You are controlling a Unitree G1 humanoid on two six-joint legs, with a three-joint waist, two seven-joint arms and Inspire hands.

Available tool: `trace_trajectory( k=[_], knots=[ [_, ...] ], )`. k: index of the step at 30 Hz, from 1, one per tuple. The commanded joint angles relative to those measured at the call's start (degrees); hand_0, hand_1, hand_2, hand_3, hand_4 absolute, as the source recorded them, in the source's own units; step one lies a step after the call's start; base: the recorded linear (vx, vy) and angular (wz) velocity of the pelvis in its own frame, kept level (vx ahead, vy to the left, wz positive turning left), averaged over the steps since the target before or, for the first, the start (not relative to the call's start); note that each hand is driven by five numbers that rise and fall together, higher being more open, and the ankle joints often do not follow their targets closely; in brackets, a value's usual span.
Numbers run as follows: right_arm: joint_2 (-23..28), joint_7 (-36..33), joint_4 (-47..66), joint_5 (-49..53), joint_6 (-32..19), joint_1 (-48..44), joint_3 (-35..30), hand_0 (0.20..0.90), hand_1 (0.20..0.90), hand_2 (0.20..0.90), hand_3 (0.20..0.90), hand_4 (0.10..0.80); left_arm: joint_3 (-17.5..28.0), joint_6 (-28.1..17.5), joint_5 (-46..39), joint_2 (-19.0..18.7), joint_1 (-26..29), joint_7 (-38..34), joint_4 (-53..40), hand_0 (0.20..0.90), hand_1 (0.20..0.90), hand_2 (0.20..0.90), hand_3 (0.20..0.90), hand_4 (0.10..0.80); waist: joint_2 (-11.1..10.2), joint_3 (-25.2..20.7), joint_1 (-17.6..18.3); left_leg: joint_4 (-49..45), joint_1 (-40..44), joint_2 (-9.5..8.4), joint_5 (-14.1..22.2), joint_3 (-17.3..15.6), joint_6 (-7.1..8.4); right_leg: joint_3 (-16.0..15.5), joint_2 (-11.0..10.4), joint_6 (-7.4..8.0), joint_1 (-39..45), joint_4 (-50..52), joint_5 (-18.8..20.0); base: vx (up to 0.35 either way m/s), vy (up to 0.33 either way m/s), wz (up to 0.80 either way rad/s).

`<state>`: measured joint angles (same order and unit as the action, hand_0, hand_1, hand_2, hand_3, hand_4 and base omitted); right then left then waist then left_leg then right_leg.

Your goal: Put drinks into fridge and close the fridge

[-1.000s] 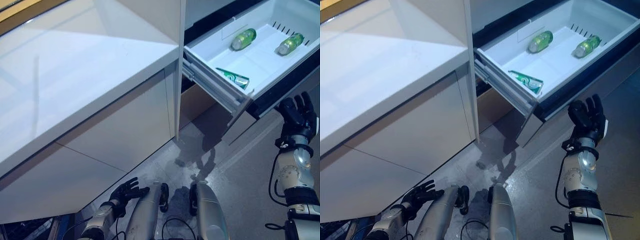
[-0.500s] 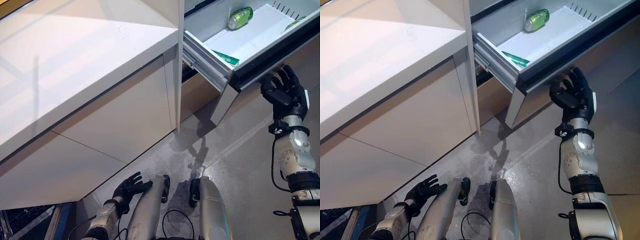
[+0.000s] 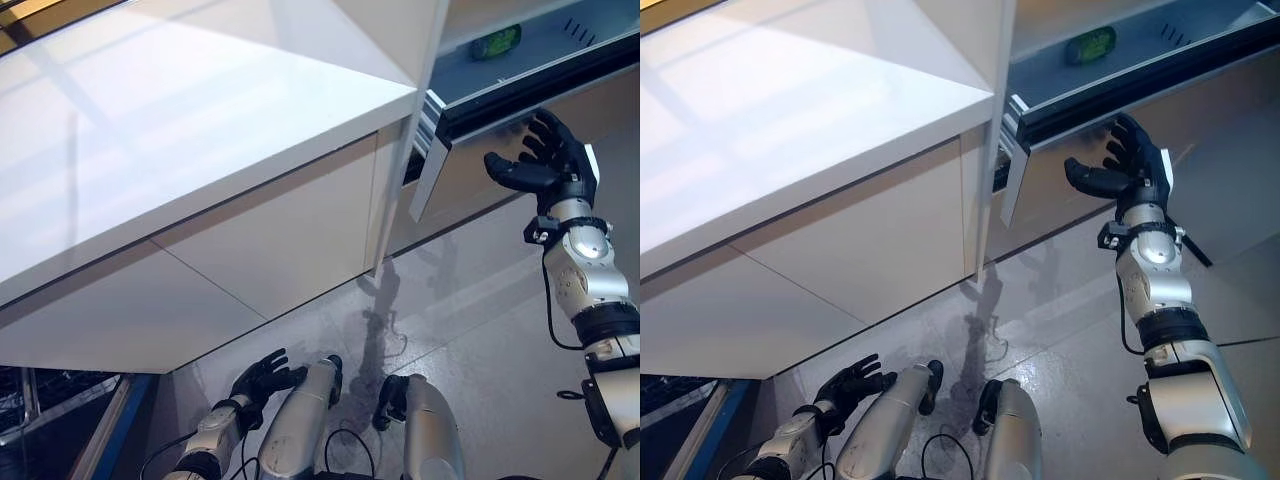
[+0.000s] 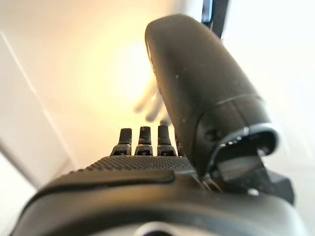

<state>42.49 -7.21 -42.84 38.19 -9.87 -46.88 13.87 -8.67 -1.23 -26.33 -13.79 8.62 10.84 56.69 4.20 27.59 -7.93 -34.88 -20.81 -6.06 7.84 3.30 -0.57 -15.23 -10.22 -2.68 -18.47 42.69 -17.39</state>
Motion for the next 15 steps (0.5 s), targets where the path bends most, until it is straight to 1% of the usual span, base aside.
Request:
trace_trajectory(
  k=[1, 6, 7, 9, 11, 14, 15],
  knots=[
    [0.2, -0.2, 0.3, -1.9, -5.5, -14.6, 1.1, 0.9, 0.9, 0.9, 0.9, 0.8, -5.4, 0.8, 4.6, -6.3, -7.8, 1.1, 1.8, 0.9, 0.9, 0.9, 0.9, 0.8, -2.3, -6.5, -4.4, 4.9, 5.7, -0.68, 3.9, -0.7, -4.34, 3.2, 0.1, 2.08, 2.9, -5.1, 5.4, 0.031, -0.045, 0.24],
    [0.3, -2.9, -0.5, -1.5, -4.2, -14.3, 0.2, 0.9, 0.9, 0.9, 0.9, 0.8, -5.8, 1.2, 5.0, -6.7, -8.1, 2.0, 2.0, 0.9, 0.9, 0.9, 0.9, 0.8, -2.8, -8.2, -4.4, 9.6, 9.1, 0.02, 2.7, -0.3, -3.66, 2.6, 0.8, 3.01, 6.9, -11.1, 6.8, 0.016, -0.07, 0.16],
    [0.2, -4.0, -0.4, -1.5, -3.5, -13.9, -0.2, 0.9, 0.9, 0.9, 0.9, 0.8, -5.8, 1.3, 5.8, -6.9, -8.1, 2.2, 2.1, 0.9, 0.9, 0.9, 0.9, 0.8, -3.1, -8.7, -4.3, 10.3, 9.7, 0.16, 2.6, -0.4, -3.52, 2.8, 1.2, 3.23, 7.8, -12.8, 7.3, -0.028, -0.104, 0.01],
    [-0.4, -4.9, 0.2, -0.7, -3.8, -12.2, -1.4, 0.9, 0.9, 0.9, 0.9, 0.8, -5.6, 1.3, 7.1, -7.1, -7.9, 2.7, 2.5, 0.9, 0.9, 0.9, 0.9, 0.8, -3.7, -9.5, -3.6, 12.2, 11.3, 0.66, 2.4, -0.7, -3.17, 3.2, 2.3, 3.5, 9.6, -16.6, 8.2, -0.047, -0.11, -0.03],
    [-0.9, -4.5, 1.3, 0.7, -3.6, -10.7, -2.1, 0.9, 0.9, 0.9, 0.9, 0.8, -5.4, 1.4, 8.1, -7.2, -7.8, 3.0, 2.7, 0.9, 0.9, 0.9, 0.9, 0.8, -4.1, -10.0, -3.1, 13.5, 12.3, 1.05, 2.2, -1.1, -2.89, 3.4, 2.8, 3.7, 10.7, -19.0, 8.8, -0.078, -0.088, -0.09],
    [-2.6, -2.6, 5.5, 2.9, -2.9, -5.4, -3.3, 0.9, 0.9, 0.9, 0.9, 0.8, -5.1, 2.0, 8.0, -7.1, -7.9, 4.0, 2.2, 0.9, 0.9, 0.9, 0.9, 0.8, -5.0, -12.0, -1.1, 17.5, 15.1, 1.99, 1.3, -2.4, -1.99, 4.7, 4.4, 4.03, 13.4, -25.2, 10.3, -0.082, -0.065, -0.12],
    [-2.8, -2.3, 6.2, 3.2, -2.6, -4.3, -3.6, 0.9, 0.9, 0.9, 0.9, 0.8, -5.0, 2.0, 8.1, -7.0, -8.0, 4.3, 2.1, 0.9, 0.9, 0.9, 0.9, 0.8, -5.2, -12.6, -0.8, 18.4, 15.4, 2.09, 0.7, -2.5, -1.85, 4.8, 4.6, 4.08, 13.6, -26.2, 10.8, -0.07, -0.031, -0.21]
  ],
)
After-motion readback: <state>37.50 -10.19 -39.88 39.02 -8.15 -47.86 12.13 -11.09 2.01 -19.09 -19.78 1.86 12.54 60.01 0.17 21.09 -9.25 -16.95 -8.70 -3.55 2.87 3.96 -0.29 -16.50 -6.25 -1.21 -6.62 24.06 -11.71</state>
